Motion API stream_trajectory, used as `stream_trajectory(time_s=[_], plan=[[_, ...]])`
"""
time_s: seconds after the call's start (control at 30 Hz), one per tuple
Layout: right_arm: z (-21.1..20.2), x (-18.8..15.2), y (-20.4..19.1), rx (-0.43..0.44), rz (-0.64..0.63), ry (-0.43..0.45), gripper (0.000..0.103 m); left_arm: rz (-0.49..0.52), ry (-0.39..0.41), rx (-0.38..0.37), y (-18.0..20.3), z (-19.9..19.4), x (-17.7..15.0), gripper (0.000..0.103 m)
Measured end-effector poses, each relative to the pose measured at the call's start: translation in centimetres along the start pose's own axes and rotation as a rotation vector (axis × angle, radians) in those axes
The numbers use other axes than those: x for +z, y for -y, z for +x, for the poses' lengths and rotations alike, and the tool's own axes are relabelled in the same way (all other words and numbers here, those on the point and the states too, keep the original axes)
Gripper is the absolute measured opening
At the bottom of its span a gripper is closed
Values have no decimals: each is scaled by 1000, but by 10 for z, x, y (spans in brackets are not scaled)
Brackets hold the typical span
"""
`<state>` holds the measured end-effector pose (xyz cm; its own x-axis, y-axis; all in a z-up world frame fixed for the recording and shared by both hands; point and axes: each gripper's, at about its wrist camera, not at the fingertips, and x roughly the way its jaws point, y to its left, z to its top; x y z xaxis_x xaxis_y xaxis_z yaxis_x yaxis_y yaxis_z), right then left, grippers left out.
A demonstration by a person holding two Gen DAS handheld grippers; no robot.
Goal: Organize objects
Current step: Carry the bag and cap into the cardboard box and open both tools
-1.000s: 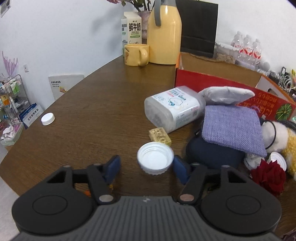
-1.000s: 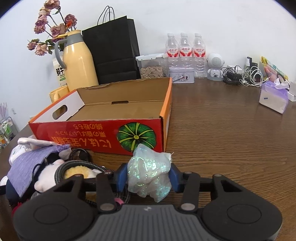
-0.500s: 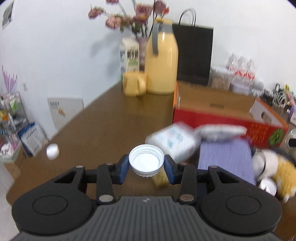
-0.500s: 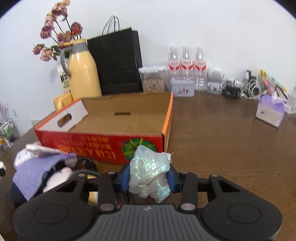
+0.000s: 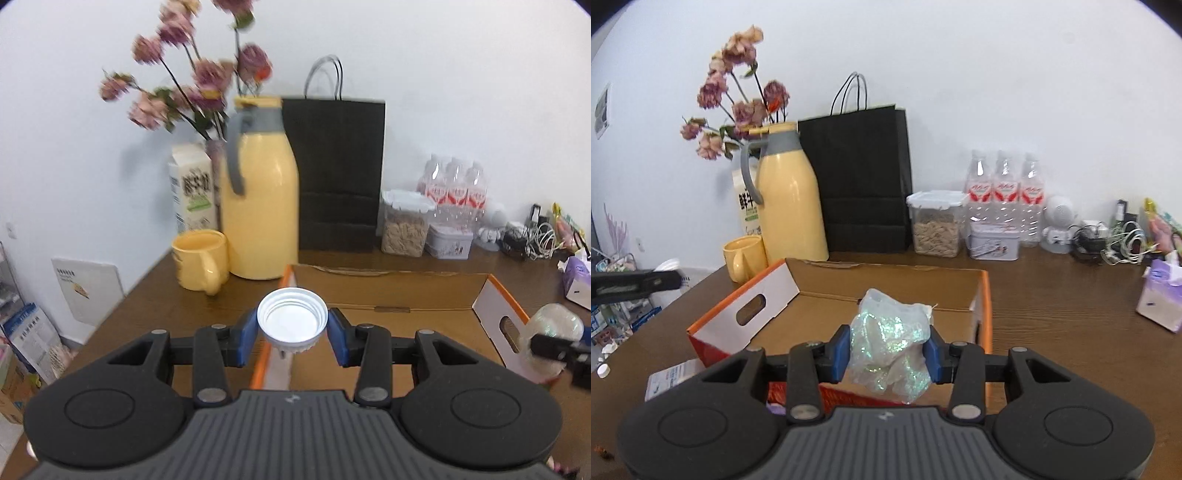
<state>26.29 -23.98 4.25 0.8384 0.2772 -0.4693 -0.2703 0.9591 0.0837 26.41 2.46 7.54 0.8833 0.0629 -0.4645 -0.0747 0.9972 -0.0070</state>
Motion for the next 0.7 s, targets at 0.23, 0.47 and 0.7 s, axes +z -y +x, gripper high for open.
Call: stream_trajectory(time_s=[0.23, 0.47, 0.7], plan=[[65, 4, -12, -36, -34, -104, 40, 11, -150, 30, 23, 64, 9, 41], [109, -9, -4, -64, -26, -188, 40, 72, -243, 56, 42, 102, -2, 42], [114, -16, 5, -55, -26, -194, 54, 117, -233, 26, 49, 112, -10, 45]])
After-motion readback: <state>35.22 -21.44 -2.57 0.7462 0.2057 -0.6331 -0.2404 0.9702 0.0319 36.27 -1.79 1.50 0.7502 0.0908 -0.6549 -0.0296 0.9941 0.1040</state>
